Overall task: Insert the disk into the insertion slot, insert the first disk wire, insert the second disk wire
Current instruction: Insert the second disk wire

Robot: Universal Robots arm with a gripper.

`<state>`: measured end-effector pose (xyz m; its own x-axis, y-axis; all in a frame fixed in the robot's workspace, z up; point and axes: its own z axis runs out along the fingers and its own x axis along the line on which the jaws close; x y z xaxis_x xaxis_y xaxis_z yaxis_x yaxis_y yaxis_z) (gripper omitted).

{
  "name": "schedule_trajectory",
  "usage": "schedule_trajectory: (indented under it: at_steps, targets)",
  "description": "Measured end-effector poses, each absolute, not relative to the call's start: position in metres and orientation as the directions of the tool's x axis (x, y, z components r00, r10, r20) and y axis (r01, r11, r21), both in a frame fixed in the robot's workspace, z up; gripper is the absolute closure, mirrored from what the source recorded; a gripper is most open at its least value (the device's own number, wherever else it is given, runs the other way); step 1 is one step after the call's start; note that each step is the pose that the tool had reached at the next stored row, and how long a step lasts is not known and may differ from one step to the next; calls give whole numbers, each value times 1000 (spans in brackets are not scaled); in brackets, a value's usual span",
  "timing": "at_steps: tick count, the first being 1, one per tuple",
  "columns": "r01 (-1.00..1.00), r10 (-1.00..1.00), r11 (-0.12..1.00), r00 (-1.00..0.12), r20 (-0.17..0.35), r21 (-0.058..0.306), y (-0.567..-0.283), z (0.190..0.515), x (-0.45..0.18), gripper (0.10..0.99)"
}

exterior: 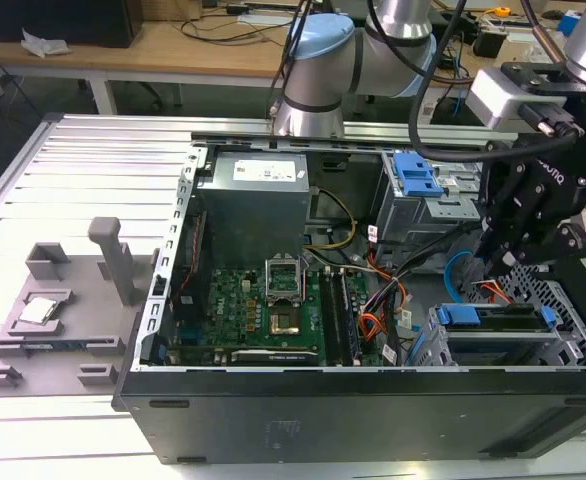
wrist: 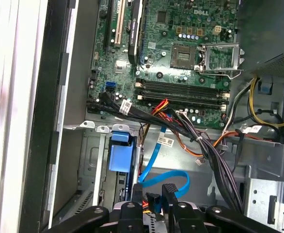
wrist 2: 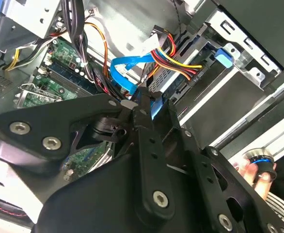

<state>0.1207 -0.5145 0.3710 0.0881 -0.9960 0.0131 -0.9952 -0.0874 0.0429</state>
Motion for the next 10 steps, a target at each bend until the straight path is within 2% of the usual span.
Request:
schedule_trajectory:
  at_steps: [1,3,10]
  targets:
    - [-995,-996,-87,88,13,43,-514,371,121,800]
    - [-995,-996,-87,88,13,43,-514,371,121,922]
    - [-995,-996,-87,88,13,43,-514,371,121,922]
